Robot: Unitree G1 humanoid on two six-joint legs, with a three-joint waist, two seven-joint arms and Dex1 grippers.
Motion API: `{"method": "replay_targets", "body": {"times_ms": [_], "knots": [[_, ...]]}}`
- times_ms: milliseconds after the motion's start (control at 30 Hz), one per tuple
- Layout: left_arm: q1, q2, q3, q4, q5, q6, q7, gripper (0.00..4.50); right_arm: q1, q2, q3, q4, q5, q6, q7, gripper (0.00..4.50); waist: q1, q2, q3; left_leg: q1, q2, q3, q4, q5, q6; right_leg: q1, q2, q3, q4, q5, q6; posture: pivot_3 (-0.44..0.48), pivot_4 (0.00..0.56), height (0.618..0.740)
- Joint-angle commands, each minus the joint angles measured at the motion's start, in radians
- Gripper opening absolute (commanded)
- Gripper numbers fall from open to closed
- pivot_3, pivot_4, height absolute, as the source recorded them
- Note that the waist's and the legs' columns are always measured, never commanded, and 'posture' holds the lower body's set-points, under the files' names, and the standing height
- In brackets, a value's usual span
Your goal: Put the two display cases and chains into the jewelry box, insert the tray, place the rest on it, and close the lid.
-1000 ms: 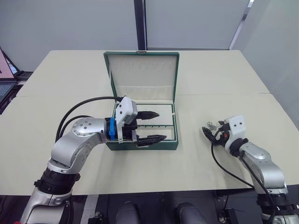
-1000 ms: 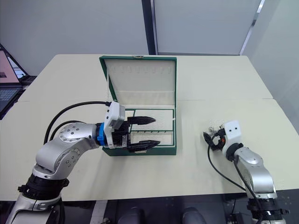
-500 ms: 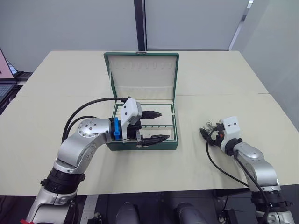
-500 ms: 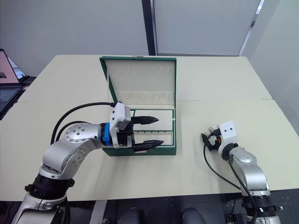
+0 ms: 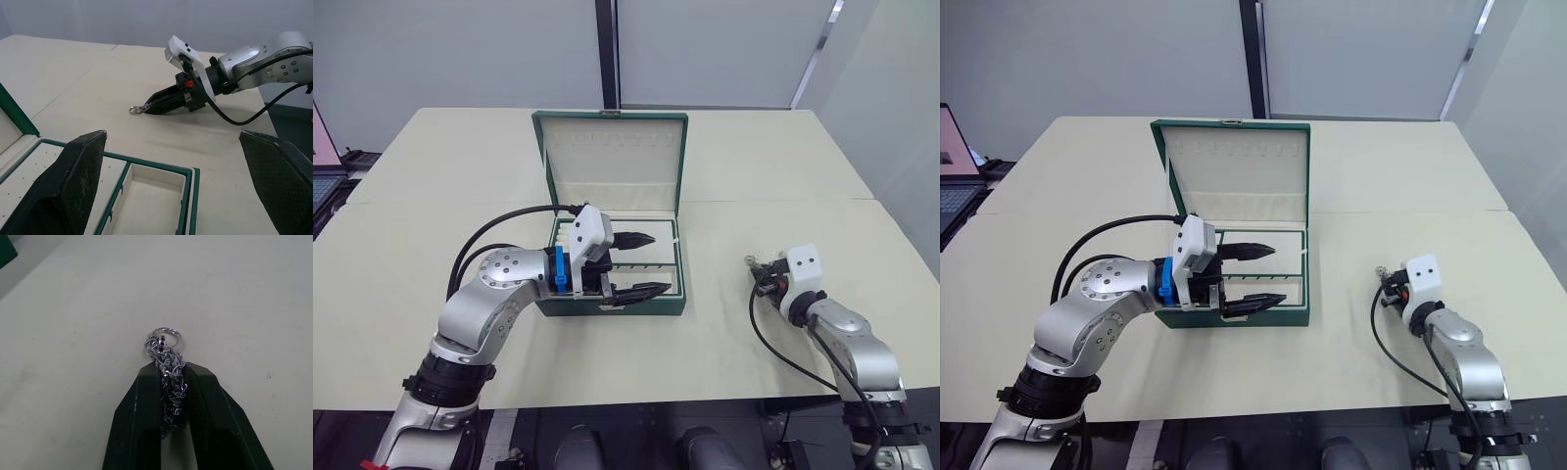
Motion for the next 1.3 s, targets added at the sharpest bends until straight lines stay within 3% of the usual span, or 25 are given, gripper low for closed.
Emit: {"method": "replay_targets", "body": {"times_ms": [33,733,1300], "knots": [[-0.017,-0.007,-0.001,-0.013,0.004,-0.016,-0.005,4.50,0.033,0.006,0.028,0.044,-0.007,0.035,0.008,0.09,0.000,0.000,0.000,0.000,0.000,0.000,0.000,0.000,0.000,0.000,0.000,0.000,0.000,0.000,0.000,0.000,0.150,0.740],[-0.027,-0.035,-0.001,-0.002,0.029,-0.023,-0.001,4.50,-0.012,0.015,-0.082,-0.054,0.137,-0.184,0.119,0.08,0.000,0.003,0.001,-0.001,0.000,0.000,0.000,0.000,0.000,-0.001,0.000,0.000,0.000,0.000,0.000,0.000,0.150,0.740],[-0.009,-0.023,0.053,-0.029,-0.006,0.008,0.022,4.50,-0.100,-0.083,-0.125,-0.234,0.337,-0.105,0.226,0.08,0.000,0.003,0.002,-0.001,0.000,0.000,0.000,0.000,0.000,-0.001,0.000,0.000,0.000,0.000,0.000,0.000,0.150,0.740]]}}
